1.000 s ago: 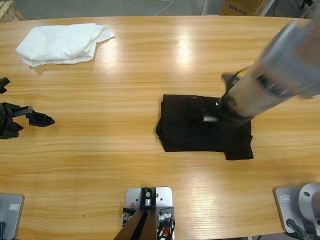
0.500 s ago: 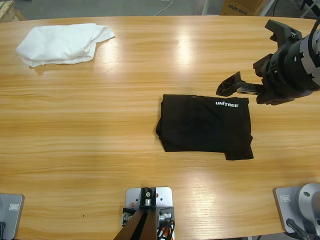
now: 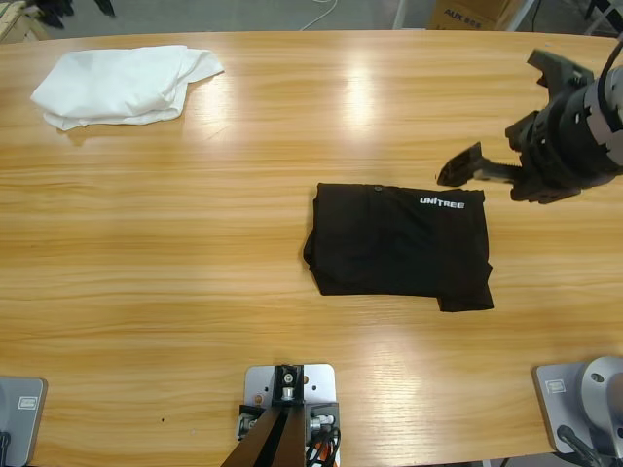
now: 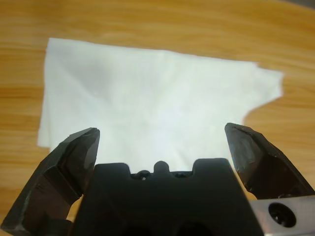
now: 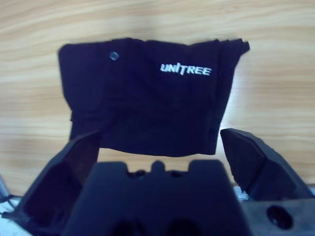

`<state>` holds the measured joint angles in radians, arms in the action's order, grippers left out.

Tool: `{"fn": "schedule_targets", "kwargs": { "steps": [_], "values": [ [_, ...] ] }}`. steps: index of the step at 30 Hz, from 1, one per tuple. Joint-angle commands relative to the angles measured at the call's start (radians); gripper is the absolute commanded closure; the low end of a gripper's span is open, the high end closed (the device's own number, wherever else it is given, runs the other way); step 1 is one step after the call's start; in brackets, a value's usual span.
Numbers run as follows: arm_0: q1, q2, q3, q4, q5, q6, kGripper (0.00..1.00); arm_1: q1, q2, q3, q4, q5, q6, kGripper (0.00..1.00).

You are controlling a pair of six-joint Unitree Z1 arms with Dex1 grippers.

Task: Fold clothes

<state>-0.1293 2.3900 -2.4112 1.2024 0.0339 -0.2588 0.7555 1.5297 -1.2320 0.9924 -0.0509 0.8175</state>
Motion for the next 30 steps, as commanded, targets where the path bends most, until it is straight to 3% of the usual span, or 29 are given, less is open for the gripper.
{"fn": "schedule_targets", "kwargs": {
  "steps": [1, 16, 22, 26, 30],
  "values": [
    [0.028, 0.233, -0.129, 0.022, -0.082, 0.063, 0.0, -0.049, 0.02, 0.082, -0.021, -0.001, -0.011, 0.0],
    [-0.032, 0.304, -0.094, 0.209, -0.081, 0.224, 0.0, -0.094, 0.027, 0.121, -0.057, 0.013, -0.021, 0.0],
    [-0.147, 0.199, 0.184, 0.118, -0.045, 0.269, 0.0, -0.096, -0.017, 0.126, -0.05, 0.011, -0.021, 0.0],
    [-0.241, 0.041, 0.579, -0.134, -0.021, 0.259, 0.0, -0.096, -0.065, 0.152, -0.043, 0.008, -0.02, 0.0],
    [-0.396, -0.127, 0.985, -0.384, 0.01, 0.279, 0.0, -0.096, -0.109, 0.19, -0.047, 0.009, -0.013, 0.0]
  ]
}}
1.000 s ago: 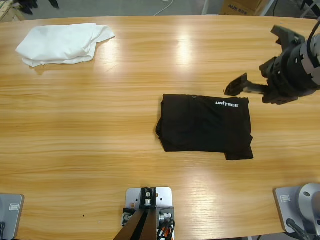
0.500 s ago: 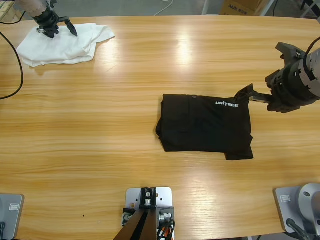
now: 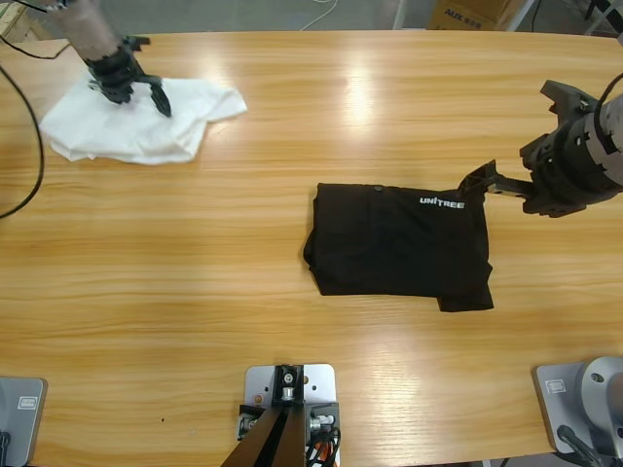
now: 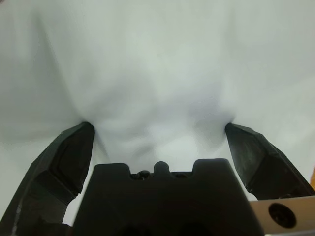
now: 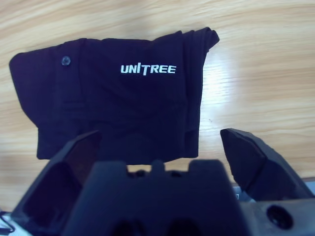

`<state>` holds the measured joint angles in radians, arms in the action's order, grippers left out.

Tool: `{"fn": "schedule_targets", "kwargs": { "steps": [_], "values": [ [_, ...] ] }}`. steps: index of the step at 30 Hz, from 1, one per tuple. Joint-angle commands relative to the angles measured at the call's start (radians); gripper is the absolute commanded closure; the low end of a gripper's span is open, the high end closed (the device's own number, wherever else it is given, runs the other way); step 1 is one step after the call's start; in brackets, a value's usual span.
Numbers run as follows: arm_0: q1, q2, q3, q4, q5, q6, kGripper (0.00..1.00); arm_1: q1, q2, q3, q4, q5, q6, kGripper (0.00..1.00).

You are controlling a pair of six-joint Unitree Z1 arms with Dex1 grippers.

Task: Fold clothes

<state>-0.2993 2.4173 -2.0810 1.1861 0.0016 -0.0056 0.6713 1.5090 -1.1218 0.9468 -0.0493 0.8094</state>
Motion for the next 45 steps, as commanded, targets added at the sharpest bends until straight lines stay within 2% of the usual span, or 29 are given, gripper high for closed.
{"fn": "schedule_targets", "kwargs": {
  "steps": [1, 5, 8, 11, 16, 20, 22, 24, 27, 31, 35, 37, 40, 43, 45],
  "values": [
    [-0.263, -0.191, 0.743, -0.42, 0.046, 0.032, 0.0, -0.012, -0.1, 0.086, -0.002, 0.009, -0.004, 0.0],
    [-0.404, -0.279, 1.019, -0.569, 0.107, 0.174, 0.0, -0.012, -0.158, 0.105, 0.001, 0.012, -0.002, 0.0],
    [-0.456, -0.313, 1.131, -0.647, 0.142, 0.379, 0.0, -0.012, -0.213, 0.139, 0.004, 0.019, 0.008, 0.0],
    [-0.516, -0.324, 1.159, -0.655, 0.126, 0.634, 0.0, -0.012, -0.278, 0.167, 0.016, 0.026, 0.017, 0.0],
    [-0.618, -0.306, 1.184, -0.633, 0.125, 0.896, 0.0, -0.012, -0.344, 0.189, 0.038, 0.025, 0.022, 0.0],
    [-0.756, -0.322, 1.199, -0.637, 0.056, 0.974, 0.0, -0.012, -0.316, 0.182, 0.034, 0.027, 0.022, 0.0],
    [-0.789, -0.341, 1.22, -0.669, 0.005, 0.972, 0.0, -0.012, -0.289, 0.178, 0.02, 0.03, 0.022, 0.0],
    [-0.786, -0.364, 1.23, -0.687, -0.014, 0.968, 0.0, -0.012, -0.269, 0.173, 0.006, 0.031, 0.022, 0.0],
    [-0.729, -0.392, 1.231, -0.689, -0.019, 0.959, 0.0, -0.012, -0.251, 0.17, 0.0, 0.031, 0.021, 0.0],
    [-0.549, -0.434, 1.223, -0.694, -0.025, 0.952, 0.0, -0.012, -0.254, 0.181, 0.0, 0.031, 0.02, 0.0],
    [-0.446, -0.484, 1.18, -0.692, -0.081, 0.923, 0.0, -0.012, -0.277, 0.182, 0.0, 0.039, 0.019, 0.0],
    [-0.424, -0.515, 1.125, -0.675, -0.142, 0.831, 0.0, -0.012, -0.306, 0.192, -0.018, 0.083, -0.018, 0.003],
    [-0.408, -0.581, 0.982, -0.539, -0.288, 0.774, 0.0, -0.059, -0.328, 0.22, -0.085, 0.16, -0.067, 0.018],
    [-0.422, -0.584, 0.874, -0.41, -0.332, 0.785, 0.0, -0.066, -0.32, 0.228, -0.108, 0.162, -0.069, 0.017],
    [-0.431, -0.595, 0.842, -0.379, -0.366, 0.784, 0.0, -0.108, -0.314, 0.236, -0.109, 0.169, -0.067, 0.015]
  ]
}}
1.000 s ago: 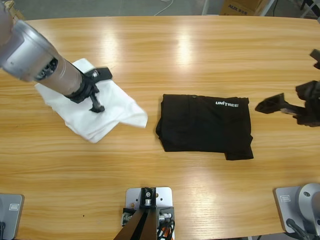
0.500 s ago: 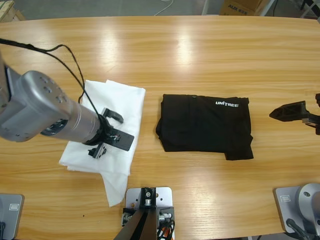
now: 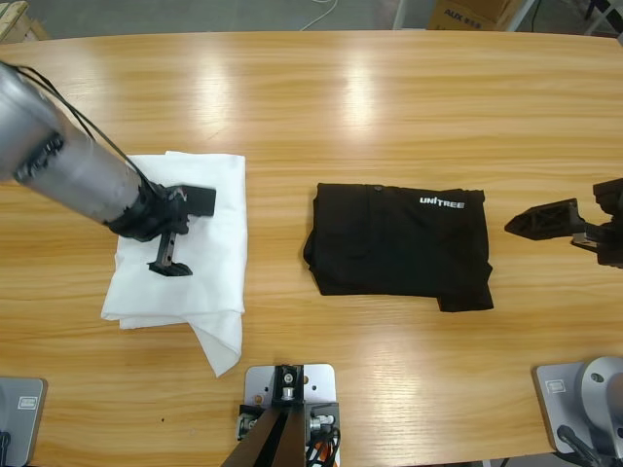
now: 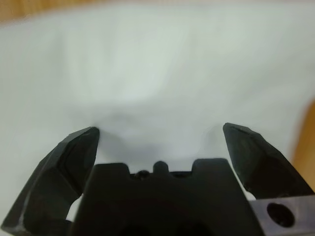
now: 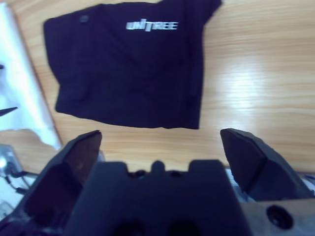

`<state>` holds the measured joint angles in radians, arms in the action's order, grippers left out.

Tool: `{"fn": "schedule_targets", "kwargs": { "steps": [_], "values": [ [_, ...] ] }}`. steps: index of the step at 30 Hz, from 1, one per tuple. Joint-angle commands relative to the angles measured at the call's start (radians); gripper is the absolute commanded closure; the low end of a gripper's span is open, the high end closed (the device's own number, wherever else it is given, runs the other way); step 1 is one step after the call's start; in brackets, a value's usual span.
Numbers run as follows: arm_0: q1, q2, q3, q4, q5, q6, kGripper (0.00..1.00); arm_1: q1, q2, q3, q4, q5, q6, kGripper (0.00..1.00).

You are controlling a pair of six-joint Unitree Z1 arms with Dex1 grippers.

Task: Fold clothes

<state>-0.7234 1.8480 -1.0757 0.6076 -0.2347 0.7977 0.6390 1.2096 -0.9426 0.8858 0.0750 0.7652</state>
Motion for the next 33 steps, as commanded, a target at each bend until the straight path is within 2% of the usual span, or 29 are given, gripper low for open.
{"fn": "schedule_targets", "kwargs": {
  "steps": [1, 5, 8, 10, 12, 15, 19, 22, 24, 25, 27, 29, 33],
  "values": [
    [-0.007, -0.036, -0.176, 0.2, -0.157, -0.031, 0.0, -0.122, -0.016, 0.067, -0.053, 0.067, -0.023, 0.016],
    [0.007, 0.012, -0.233, 0.188, -0.289, -0.23, 0.0, -0.34, -0.009, 0.212, -0.218, 0.228, -0.062, 0.017],
    [0.034, 0.137, -0.293, 0.187, -0.444, -0.457, 0.0, -0.414, 0.04, 0.319, -0.397, 0.355, -0.092, 0.0],
    [0.042, 0.223, -0.328, 0.187, -0.531, -0.547, 0.0, -0.455, 0.083, 0.382, -0.504, 0.43, -0.091, 0.0],
    [0.044, 0.292, -0.355, 0.181, -0.583, -0.604, 0.0, -0.485, 0.111, 0.428, -0.574, 0.458, -0.09, 0.0],
    [0.032, 0.329, -0.365, 0.136, -0.572, -0.689, 0.0, -0.525, 0.152, 0.432, -0.57, 0.446, -0.082, 0.0],
    [0.038, 0.312, -0.374, 0.133, -0.511, -0.723, 0.0, -0.553, 0.141, 0.426, -0.558, 0.432, -0.078, 0.0],
    [0.039, 0.215, -0.384, 0.215, -0.342, -0.721, 0.0, -0.552, 0.095, 0.407, -0.49, 0.375, -0.092, 0.0],
    [0.033, 0.133, -0.409, 0.311, -0.211, -0.714, 0.0, -0.501, 0.069, 0.364, -0.404, 0.318, -0.124, 0.0],
    [0.022, 0.092, -0.419, 0.354, -0.149, -0.677, 0.0, -0.475, 0.063, 0.349, -0.384, 0.301, -0.13, 0.0],
    [-0.016, 0.023, -0.424, 0.44, 0.001, -0.472, 0.0, -0.443, 0.059, 0.344, -0.38, 0.289, -0.133, 0.0],
    [-0.038, -0.009, -0.423, 0.505, 0.119, -0.352, 0.0, -0.423, 0.06, 0.341, -0.381, 0.281, -0.133, 0.0],
    [-0.073, -0.021, -0.339, 0.513, 0.232, -0.184, 0.0, -0.417, 0.061, 0.331, -0.38, 0.272, -0.133, 0.0]
  ]
}}
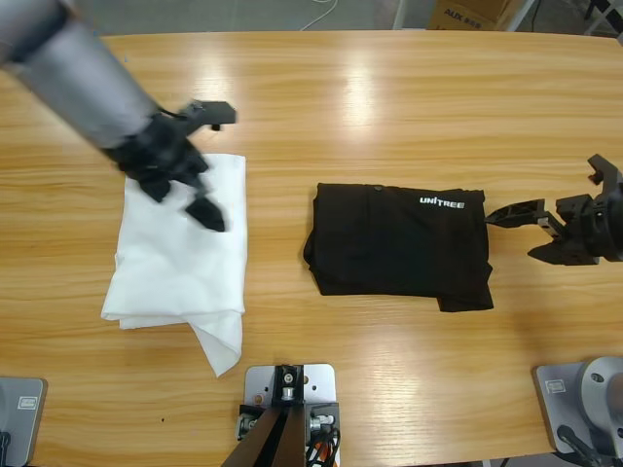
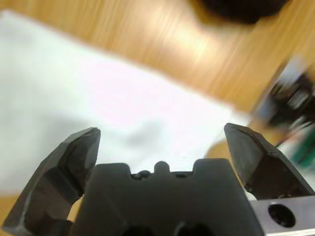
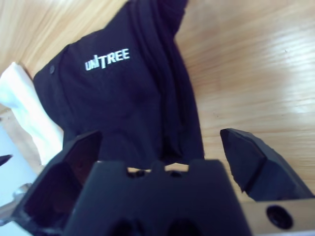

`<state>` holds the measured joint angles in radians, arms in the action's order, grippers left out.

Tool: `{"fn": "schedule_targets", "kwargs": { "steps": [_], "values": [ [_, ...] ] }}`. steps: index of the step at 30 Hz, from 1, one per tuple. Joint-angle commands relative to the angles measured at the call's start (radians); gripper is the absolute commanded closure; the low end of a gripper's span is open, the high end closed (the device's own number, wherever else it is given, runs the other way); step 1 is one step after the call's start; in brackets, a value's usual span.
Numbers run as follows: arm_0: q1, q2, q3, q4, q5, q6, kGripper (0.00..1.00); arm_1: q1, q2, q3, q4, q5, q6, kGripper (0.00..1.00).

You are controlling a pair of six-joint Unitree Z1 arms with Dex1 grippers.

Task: Fold clothes

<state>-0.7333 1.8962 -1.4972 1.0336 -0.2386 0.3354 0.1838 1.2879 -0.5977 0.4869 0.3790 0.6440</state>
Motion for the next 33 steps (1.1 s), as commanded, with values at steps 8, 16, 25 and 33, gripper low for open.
{"fn": "schedule_targets", "kwargs": {
  "steps": [8, 16, 25, 33],
  "values": [
    [-0.09, 0.01, 0.269, -0.124, 0.249, 0.286, 0.0, 0.042, -0.016, -0.023, 0.029, -0.048, -0.011, 0.0],
    [-0.09, -0.055, 0.27, -0.136, 0.245, 0.228, 0.0, 0.408, 0.151, -0.377, 0.214, -0.213, -0.52, 0.0],
    [-0.09, -0.139, 0.309, -0.135, 0.242, 0.151, 0.0, 0.516, 0.473, -0.619, 0.439, -0.215, -0.06, 0.0],
    [-0.09, -0.164, 0.367, -0.135, 0.242, 0.14, 0.0, 0.545, 0.575, -0.618, 0.361, -0.246, -0.002, 0.0]
  ]
}}
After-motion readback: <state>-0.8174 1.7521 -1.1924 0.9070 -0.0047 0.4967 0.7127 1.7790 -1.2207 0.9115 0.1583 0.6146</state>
